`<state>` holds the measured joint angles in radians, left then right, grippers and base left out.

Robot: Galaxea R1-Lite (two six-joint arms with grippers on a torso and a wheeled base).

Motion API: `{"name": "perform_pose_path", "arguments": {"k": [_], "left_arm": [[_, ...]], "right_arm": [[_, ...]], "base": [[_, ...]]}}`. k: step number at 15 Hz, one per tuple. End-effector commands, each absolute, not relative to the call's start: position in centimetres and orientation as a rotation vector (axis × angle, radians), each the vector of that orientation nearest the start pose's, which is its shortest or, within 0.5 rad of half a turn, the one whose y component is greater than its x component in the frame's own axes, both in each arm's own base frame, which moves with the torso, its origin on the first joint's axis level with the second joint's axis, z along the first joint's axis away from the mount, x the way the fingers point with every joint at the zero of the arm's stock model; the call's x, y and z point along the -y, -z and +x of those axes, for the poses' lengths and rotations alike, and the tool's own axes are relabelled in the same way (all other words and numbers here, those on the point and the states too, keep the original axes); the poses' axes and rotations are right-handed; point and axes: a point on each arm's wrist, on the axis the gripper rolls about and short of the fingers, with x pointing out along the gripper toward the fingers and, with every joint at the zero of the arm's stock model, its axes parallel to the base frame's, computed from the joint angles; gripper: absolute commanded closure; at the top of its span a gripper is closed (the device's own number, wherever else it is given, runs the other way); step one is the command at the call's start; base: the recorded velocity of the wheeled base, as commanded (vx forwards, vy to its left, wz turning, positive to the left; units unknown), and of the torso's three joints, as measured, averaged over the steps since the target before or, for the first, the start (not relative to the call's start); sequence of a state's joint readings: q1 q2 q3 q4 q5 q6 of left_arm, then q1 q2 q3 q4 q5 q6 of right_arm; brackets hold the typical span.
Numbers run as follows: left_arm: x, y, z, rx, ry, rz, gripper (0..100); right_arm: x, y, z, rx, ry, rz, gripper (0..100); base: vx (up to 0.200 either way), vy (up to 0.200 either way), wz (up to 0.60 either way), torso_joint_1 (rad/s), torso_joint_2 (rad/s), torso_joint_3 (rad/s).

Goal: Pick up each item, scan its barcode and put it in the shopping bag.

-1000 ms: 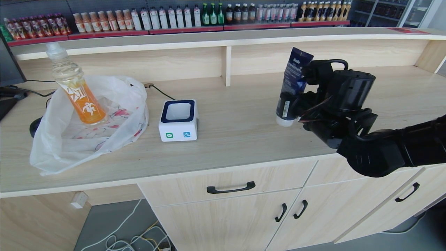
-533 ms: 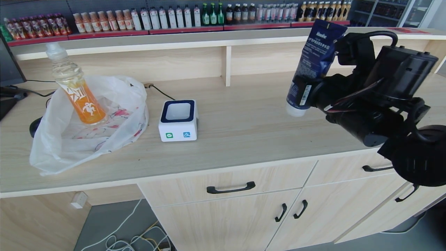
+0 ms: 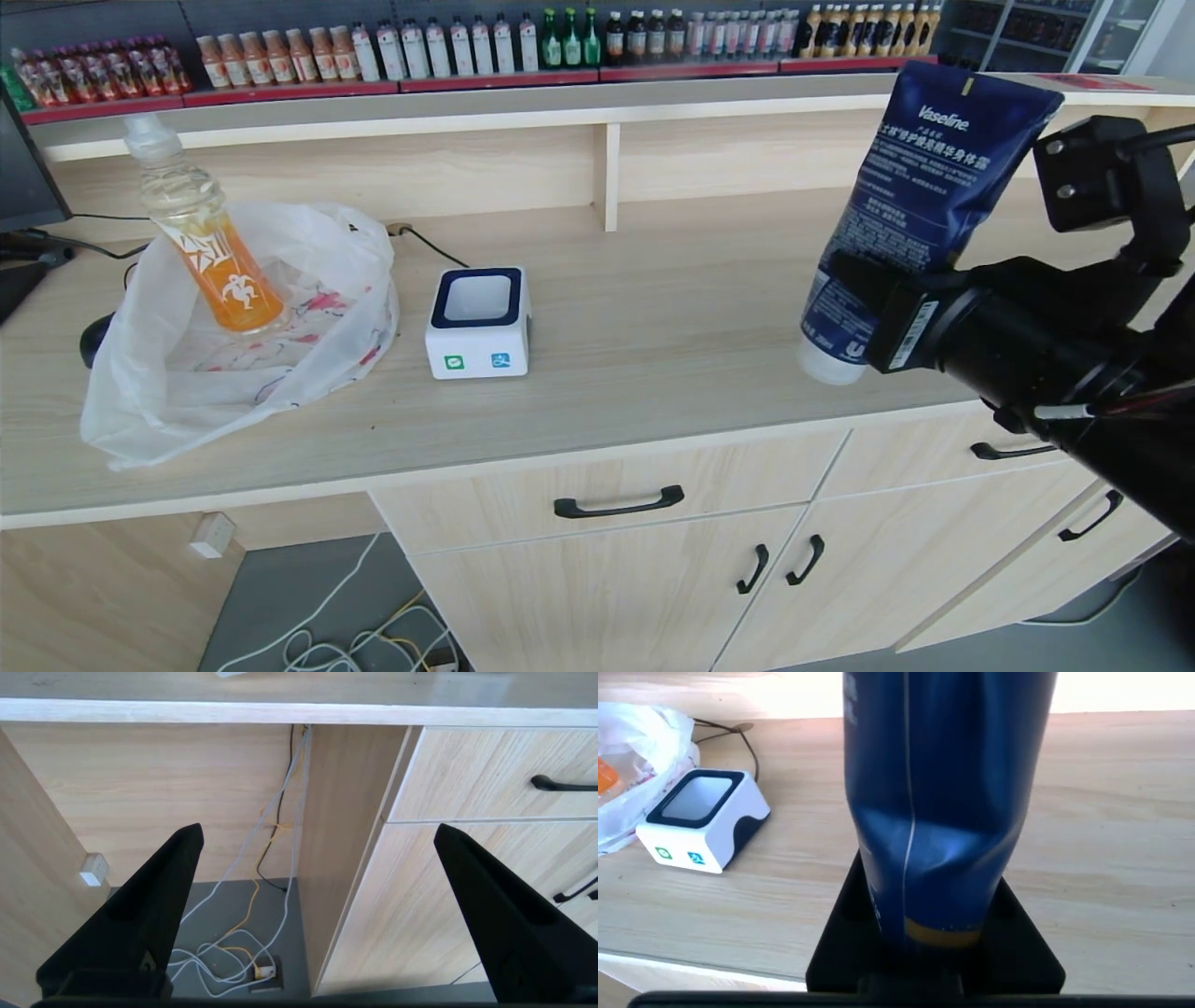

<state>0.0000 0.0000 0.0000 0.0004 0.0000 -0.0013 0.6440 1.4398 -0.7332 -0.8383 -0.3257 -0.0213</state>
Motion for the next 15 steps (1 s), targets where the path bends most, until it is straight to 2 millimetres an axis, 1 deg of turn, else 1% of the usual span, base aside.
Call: {"name": "perform_pose_path", "arguments": {"k": [1,5,8,11,13,15], "left_arm": [[0.0,-7.5,-2.3,0.0,0.0,-0.002,0],[0.0,-7.5,-2.3,-0.002,0.0,-0.002,0],[0.0,-7.5,-2.3,0.0,0.0,-0.002,0],[0.0,-7.5,-2.3,0.0,0.0,-0.002,0],[0.0,-7.5,-2.3,-0.002,0.0,-0.002,0],[0.0,-7.5,-2.3,0.0,-0.002,-0.002,0]], "right_arm": [[-13.3,-25.7,18.6,0.136,-0.325,0.053,100],[-13.2,-25.0,18.5,0.12,-0.331,0.044,100],[-13.2,-24.6,18.4,0.094,-0.34,0.104,100],[-13.3,-24.6,18.4,0.091,-0.435,0.112,100],[-13.4,-24.4,18.3,0.071,-0.502,0.157,100],[-13.5,-24.3,18.1,0.047,-0.613,0.21,100]], "base": [[0.0,0.0,0.0,0.0,0.0,0.0],[0.0,0.0,0.0,0.0,0.0,0.0],[0.0,0.0,0.0,0.0,0.0,0.0],[0.0,0.0,0.0,0.0,0.0,0.0],[0.0,0.0,0.0,0.0,0.0,0.0],[0.0,0.0,0.0,0.0,0.0,0.0]]}}
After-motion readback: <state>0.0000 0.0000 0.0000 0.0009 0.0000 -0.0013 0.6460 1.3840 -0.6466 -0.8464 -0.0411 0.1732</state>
